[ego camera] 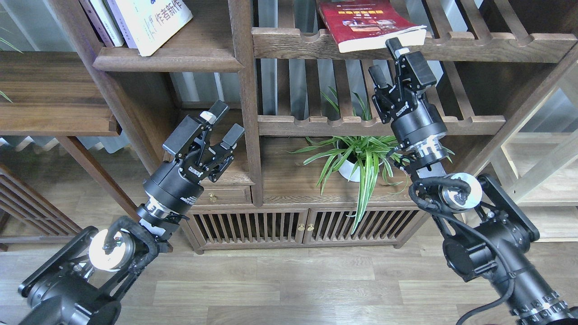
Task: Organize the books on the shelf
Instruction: 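Lower the left gripper in front of the shelf and raise the right gripper, then reach the right gripper to the red book on the top shelf, then pull the red book down toward the left gripper with the right gripper, then grasp the red book's edge with the left gripper beside the right gripper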
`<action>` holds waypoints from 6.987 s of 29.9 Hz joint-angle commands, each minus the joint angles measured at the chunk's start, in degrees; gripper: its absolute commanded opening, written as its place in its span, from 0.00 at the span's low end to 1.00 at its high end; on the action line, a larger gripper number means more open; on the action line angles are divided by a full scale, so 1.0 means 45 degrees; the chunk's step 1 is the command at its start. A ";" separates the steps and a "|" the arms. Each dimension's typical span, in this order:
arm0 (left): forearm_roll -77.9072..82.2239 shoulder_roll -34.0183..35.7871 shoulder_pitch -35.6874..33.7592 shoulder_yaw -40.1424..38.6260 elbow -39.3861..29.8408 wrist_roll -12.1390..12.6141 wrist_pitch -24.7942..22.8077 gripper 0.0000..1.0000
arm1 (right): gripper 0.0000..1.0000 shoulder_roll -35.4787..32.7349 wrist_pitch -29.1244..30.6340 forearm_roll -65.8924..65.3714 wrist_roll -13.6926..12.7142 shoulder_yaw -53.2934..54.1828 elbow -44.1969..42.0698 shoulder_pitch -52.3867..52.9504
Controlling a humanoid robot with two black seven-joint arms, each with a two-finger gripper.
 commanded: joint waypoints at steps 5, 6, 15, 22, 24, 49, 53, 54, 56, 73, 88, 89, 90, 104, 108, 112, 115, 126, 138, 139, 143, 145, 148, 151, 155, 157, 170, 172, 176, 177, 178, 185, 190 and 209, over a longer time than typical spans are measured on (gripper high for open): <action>0.0018 -0.0009 -0.0077 -0.0051 0.0067 0.0039 0.0000 0.88 | 0.83 0.0146 0.0033 0.0001 -0.0004 0.0019 0.0019 0.0709; 0.0057 -0.0009 -0.0116 -0.0051 0.0067 0.0039 0.0000 0.88 | 0.83 0.0146 -0.0026 0.0001 -0.0004 0.0020 0.0019 0.0788; 0.0096 -0.0009 -0.0155 -0.0051 0.0067 0.0020 0.0000 0.88 | 0.82 0.0107 -0.1744 0.0098 -0.0004 0.0078 -0.0079 0.1530; 0.0096 0.0011 -0.0175 -0.0188 0.0067 0.0020 0.0000 0.88 | 0.82 -0.0108 -0.2604 0.0313 -0.0062 0.0078 -0.0118 0.1746; 0.0096 0.0030 -0.0175 -0.0207 0.0067 0.0020 0.0000 0.88 | 0.82 -0.0108 -0.2721 0.0332 -0.0062 0.0078 -0.0118 0.1746; 0.0096 0.0030 -0.0175 -0.0324 0.0105 0.0000 0.0000 0.89 | 0.82 -0.0342 -0.6647 0.1426 -0.0629 0.0293 -0.0176 0.3444; 0.0096 0.0011 -0.0175 -0.0364 0.0125 0.0000 0.0000 0.89 | 0.82 -0.0401 -0.7037 0.1465 -0.0668 0.0312 -0.0235 0.3659; 0.0096 0.0011 -0.0175 -0.0364 0.0125 0.0000 0.0000 0.89 | 0.82 -0.0401 -0.7193 0.1504 -0.0707 0.0371 -0.0235 0.3660; 0.0096 -0.0008 -0.0175 -0.0364 0.0125 0.0000 0.0000 0.89 | 0.82 -0.0401 -0.7447 0.1524 -0.0785 0.0488 -0.0235 0.3660; 0.0155 -0.0009 -0.0214 -0.0461 0.0281 0.0020 0.0000 0.89 | 0.20 -0.0245 -0.7547 0.1661 -0.0746 0.1347 -0.0587 0.3640; 0.0155 -0.0009 -0.0448 -0.0442 0.0262 0.0000 0.0000 0.89 | 0.04 -0.0284 -0.6746 0.1661 -0.0766 0.1426 -0.0490 0.3504; 0.0155 -0.0009 -0.0448 -0.0442 0.0262 0.0000 0.0000 0.89 | 0.04 -0.0284 -0.6726 0.1680 -0.0766 0.1445 -0.0412 0.3484; 0.0155 -0.0009 -0.0448 -0.0442 0.0262 0.0000 0.0000 0.89 | 0.04 -0.0284 -0.6707 0.1680 -0.0766 0.1445 -0.0353 0.3465; 0.0194 -0.0009 -0.0429 -0.0364 0.0359 0.0020 0.0000 0.90 | 0.03 -0.0967 -0.1945 0.1680 -0.0863 0.1328 -0.0040 0.1454; 0.0175 -0.0048 -0.0448 -0.0383 0.0359 0.0020 0.0000 0.90 | 0.03 -0.1279 -0.0167 0.1661 -0.0863 0.1309 -0.0040 0.1024; 0.0175 -0.0262 -0.0799 -0.0422 0.0359 0.0039 0.0000 0.90 | 0.03 -0.1202 0.1395 0.1661 -0.0863 0.1231 -0.0001 0.0925; 0.0175 -0.0418 -0.0955 -0.0422 0.0359 0.0039 0.0000 0.90 | 0.02 -0.0968 0.2935 0.1641 -0.0883 0.0784 -0.0001 0.0886; 0.0175 -0.0497 -0.1483 -0.0285 0.0359 0.0117 0.0000 0.90 | 0.02 -0.0442 0.3090 0.1329 -0.0824 -0.1445 -0.0001 0.0496; -0.0001 -0.1473 -0.2635 -0.0207 0.1160 0.0586 0.0000 0.89 | 0.02 0.0478 0.3090 0.0433 -0.0844 -0.2890 0.0078 0.0437; -0.0001 -0.1512 -0.2713 -0.0207 0.1141 0.0606 0.0000 0.89 | 0.02 0.0459 0.3090 0.0198 -0.0844 -0.2949 0.0058 0.0418; -0.0137 -0.1551 -0.3006 -0.0227 0.1141 0.0879 0.0000 0.88 | 0.02 0.0458 0.3090 -0.0506 -0.0863 -0.3008 0.0058 -0.0089; -0.0313 -0.1532 -0.3201 -0.0227 0.1141 0.0976 0.0000 0.88 | 0.02 0.0400 0.3090 -0.0837 -0.0863 -0.3008 0.0077 -0.0382; -0.0411 -0.1532 -0.3397 -0.0227 0.1141 0.1055 0.0000 0.88 | 0.02 0.0400 0.3090 -0.1093 -0.0844 -0.3008 0.0058 -0.0695; -0.0411 -0.1474 -0.3456 -0.0246 0.1121 0.1250 0.0000 0.88 | 0.02 0.0361 0.3090 -0.1093 -0.0844 -0.2969 0.0058 -0.0774; -0.0392 -0.1298 -0.3456 -0.0441 0.1160 0.1621 0.0000 0.87 | 0.02 0.0380 0.3090 -0.1113 -0.0844 -0.2969 0.0058 -0.0774; -0.0392 -0.1084 -0.3437 -0.0481 0.1160 0.1641 0.0000 0.87 | 0.02 0.0380 0.3090 -0.1113 -0.0844 -0.2949 0.0058 -0.0774; -0.0333 0.0772 -0.3066 -0.0364 0.1180 0.2285 0.0000 0.85 | 0.02 0.0380 0.3090 -0.1113 -0.0824 -0.2637 0.0058 -0.0754; -0.0314 0.0850 -0.3027 -0.0325 0.1160 0.2344 0.0264 0.85 | 0.02 0.0361 0.3090 -0.1113 -0.0824 -0.2637 0.0058 -0.0754; -0.0294 0.0851 -0.3046 -0.0324 0.1160 0.2383 0.0810 0.84 | 0.02 0.0380 0.3090 -0.1113 -0.0824 -0.2636 0.0058 -0.0735; -0.0294 0.0851 -0.3065 -0.0286 0.1160 0.2402 0.0928 0.84 | 0.02 0.0380 0.3090 -0.1113 -0.0824 -0.2637 0.0058 -0.0716; -0.0294 0.0831 -0.3104 -0.0227 0.1160 0.2403 0.1065 0.84 | 0.02 0.0419 0.3090 -0.1113 -0.0824 -0.2617 0.0058 -0.0715; -0.0275 0.0558 -0.3572 -0.0188 0.1160 0.2383 0.2275 0.83 | 0.02 0.0614 0.3090 -0.1113 -0.0824 -0.2656 0.0058 -0.0657; -0.0255 0.0304 -0.4158 -0.0207 0.1355 0.2403 0.2628 0.84 | 0.02 0.0712 0.3090 -0.1113 -0.0824 -0.2695 0.0058 -0.0637; 0.0311 -0.0126 -0.4881 -0.0168 0.1922 0.2657 0.3507 0.84 | 0.02 0.1532 0.3090 -0.1698 -0.0844 -0.2832 0.0058 -0.0637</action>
